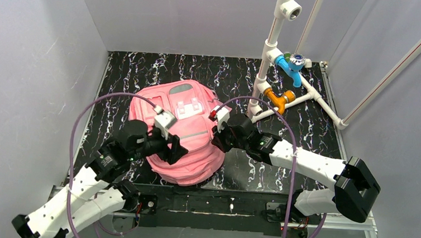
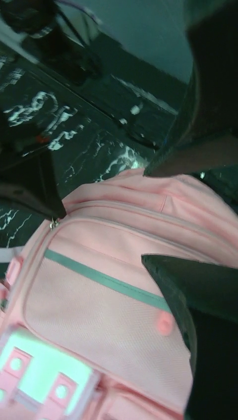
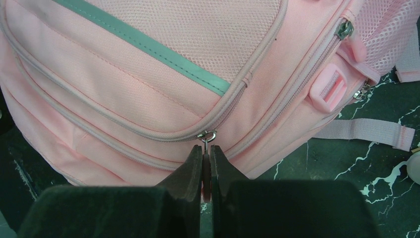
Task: Pack the student bag
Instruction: Zip the student bag at the center of the board.
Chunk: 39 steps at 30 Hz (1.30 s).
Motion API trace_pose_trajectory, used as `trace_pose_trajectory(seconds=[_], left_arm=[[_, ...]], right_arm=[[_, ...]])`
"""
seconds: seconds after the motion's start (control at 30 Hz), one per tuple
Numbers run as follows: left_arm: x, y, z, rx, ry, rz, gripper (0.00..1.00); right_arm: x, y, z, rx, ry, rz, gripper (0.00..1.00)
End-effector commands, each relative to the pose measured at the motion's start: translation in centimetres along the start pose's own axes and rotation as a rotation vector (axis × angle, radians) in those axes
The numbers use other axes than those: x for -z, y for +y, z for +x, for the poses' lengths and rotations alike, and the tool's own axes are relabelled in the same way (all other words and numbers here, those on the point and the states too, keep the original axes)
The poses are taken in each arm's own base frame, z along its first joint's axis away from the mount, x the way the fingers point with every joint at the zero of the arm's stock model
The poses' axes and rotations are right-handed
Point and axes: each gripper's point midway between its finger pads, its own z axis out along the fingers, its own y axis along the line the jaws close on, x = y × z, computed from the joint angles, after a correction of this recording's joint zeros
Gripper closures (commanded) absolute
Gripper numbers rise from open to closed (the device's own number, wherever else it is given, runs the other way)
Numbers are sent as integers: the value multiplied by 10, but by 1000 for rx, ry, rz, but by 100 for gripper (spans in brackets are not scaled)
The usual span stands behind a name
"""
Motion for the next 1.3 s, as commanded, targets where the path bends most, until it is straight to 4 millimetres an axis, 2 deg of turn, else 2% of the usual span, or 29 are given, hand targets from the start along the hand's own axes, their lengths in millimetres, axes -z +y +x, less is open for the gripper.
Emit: trace_pose_trajectory(seconds=[0.0,0.17,0.3,0.37,0.53,0.67,0.8,1.07,1.17,1.27], left_arm=[[-23,3,8,-508,-50,34,48],[-41,-13,3,-767,-115,92,46],[-63,-29,10,-876,-98,146,56],[-73,-22,10,-917,-69,89,63],[-89,-23,10,-957,-52,72,59],[-98,-9,13,-997,-2,-11,58],[-105,3,18,-1017,13,-75,63],[-110,21,26,-1003,80,-166,85],[-99,25,29,-968,117,-177,100],[-81,27,35,-955,141,-161,100]], right_arm=[[10,15,-26,-36,-84,-73,99],[13,22,-31,-65,-99,-106,99],[14,28,-43,-87,-135,-138,99],[14,31,-45,-94,-135,-153,99],[16,34,-47,-108,-145,-165,99],[19,38,-54,-111,-157,-183,99],[20,42,-57,-109,-160,-197,99],[24,43,-58,-98,-167,-190,99],[25,38,-56,-77,-162,-165,99],[24,26,-47,-36,-126,-103,99]])
